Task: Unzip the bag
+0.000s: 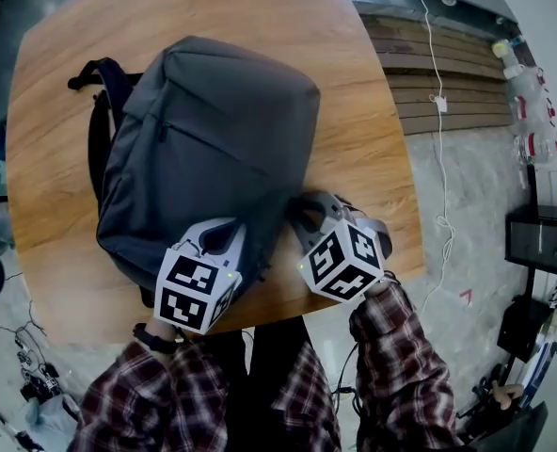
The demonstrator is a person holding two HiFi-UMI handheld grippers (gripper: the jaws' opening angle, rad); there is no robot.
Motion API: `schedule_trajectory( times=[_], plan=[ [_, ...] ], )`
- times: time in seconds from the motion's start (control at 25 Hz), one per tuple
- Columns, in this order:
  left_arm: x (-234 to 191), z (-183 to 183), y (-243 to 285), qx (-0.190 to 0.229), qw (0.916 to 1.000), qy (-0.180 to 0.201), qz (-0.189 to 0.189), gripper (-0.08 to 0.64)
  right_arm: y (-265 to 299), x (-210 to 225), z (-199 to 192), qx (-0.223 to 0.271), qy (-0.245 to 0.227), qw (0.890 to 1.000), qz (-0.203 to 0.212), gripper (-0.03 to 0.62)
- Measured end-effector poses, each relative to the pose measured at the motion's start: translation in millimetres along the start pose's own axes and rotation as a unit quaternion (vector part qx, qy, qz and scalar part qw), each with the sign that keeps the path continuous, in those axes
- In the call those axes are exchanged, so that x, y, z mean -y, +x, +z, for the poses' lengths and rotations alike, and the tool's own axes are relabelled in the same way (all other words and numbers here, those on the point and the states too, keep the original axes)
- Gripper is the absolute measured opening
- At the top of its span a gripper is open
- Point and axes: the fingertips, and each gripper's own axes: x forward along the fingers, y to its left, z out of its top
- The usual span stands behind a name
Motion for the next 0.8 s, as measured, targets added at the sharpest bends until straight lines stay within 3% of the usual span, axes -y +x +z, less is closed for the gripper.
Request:
schedule_trajectory(
  times=[0.28,0.4,0.52,0.64,0.8],
  plan=[
    [-2.3,4.2,6.9,0.013,0.9996,0.008,0.022,0.009,-15.9,-35.5,-11.7,0.004,0.118,0.992,0.042,0.019],
    [-14.1,16.1,15.2,0.031,0.9968,-0.061,0.040,0.009,-20.2,-66.7,-19.6,0.000,0.147,0.988,0.054,0.020],
    [-24.1,33.2,24.7,0.048,0.9883,-0.130,0.063,0.009,-26.8,-84.6,-21.8,0.013,0.200,0.979,0.039,0.020],
    [-21.8,47.8,33.7,0.057,0.9863,-0.134,0.079,0.009,-33.0,-95.1,-16.3,0.025,0.261,0.965,0.027,0.019],
    [-19.8,63.4,47.1,0.060,0.9831,-0.149,0.088,0.009,-33.9,-119.7,1.2,0.044,0.302,0.952,0.029,0.020]
  ],
)
